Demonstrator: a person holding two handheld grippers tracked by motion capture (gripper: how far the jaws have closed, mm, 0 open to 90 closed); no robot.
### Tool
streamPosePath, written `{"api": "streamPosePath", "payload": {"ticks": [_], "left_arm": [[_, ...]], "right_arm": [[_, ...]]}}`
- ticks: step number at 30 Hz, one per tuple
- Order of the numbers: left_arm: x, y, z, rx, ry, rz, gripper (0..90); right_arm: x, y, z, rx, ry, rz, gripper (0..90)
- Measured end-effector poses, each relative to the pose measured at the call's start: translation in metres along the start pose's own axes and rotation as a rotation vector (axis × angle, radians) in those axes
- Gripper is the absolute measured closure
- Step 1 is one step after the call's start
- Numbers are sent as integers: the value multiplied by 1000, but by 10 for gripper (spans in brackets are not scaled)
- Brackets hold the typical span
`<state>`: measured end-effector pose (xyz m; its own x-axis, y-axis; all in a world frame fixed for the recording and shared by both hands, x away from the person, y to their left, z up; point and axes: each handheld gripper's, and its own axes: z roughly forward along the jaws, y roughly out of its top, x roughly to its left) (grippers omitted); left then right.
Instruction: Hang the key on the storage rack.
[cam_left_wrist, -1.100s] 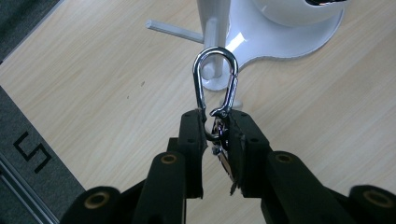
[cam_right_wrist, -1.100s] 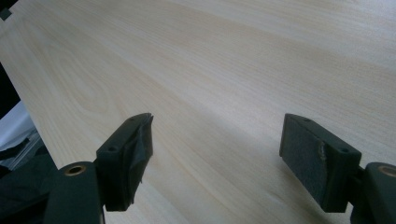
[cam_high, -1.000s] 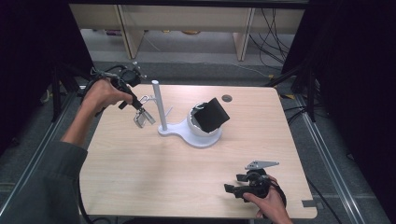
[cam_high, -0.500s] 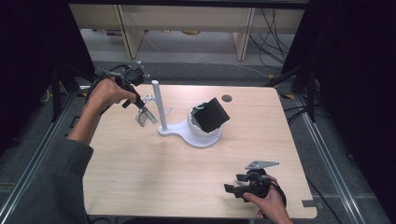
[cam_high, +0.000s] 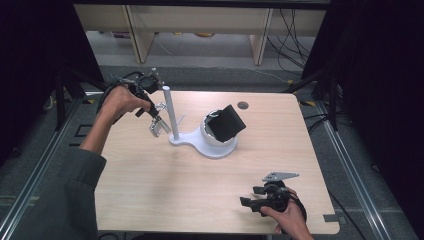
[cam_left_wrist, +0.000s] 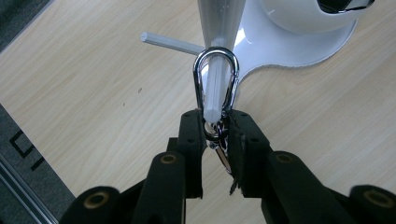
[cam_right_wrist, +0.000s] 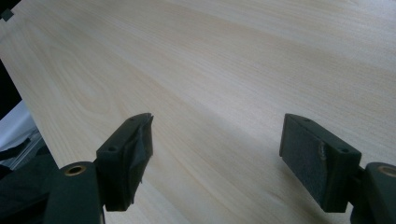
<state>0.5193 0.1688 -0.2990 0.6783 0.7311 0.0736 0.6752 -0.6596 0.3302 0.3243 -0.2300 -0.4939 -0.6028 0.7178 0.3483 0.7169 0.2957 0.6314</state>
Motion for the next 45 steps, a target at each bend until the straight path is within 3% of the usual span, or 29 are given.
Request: {"api": "streamPosePath", "payload": {"ticks": [17, 30, 35, 44, 45], "left_arm": [[-2, 5, 8, 16, 2, -5, 758], [-4, -1, 1, 12, 0, -9, 649], [-2, -7, -4, -2, 1, -22, 612], [-5, -32, -11, -40, 3, -60, 447], [-5, -39, -12, -44, -6, -56, 442]], "right_arm": [[0, 0, 0, 2, 6, 3, 265], [0, 0, 0, 2, 1, -2, 265], [0, 0, 0, 0, 1, 4, 265], [-1, 0, 0, -4, -3, -7, 265], [1, 0, 0, 9, 1, 29, 265]]}}
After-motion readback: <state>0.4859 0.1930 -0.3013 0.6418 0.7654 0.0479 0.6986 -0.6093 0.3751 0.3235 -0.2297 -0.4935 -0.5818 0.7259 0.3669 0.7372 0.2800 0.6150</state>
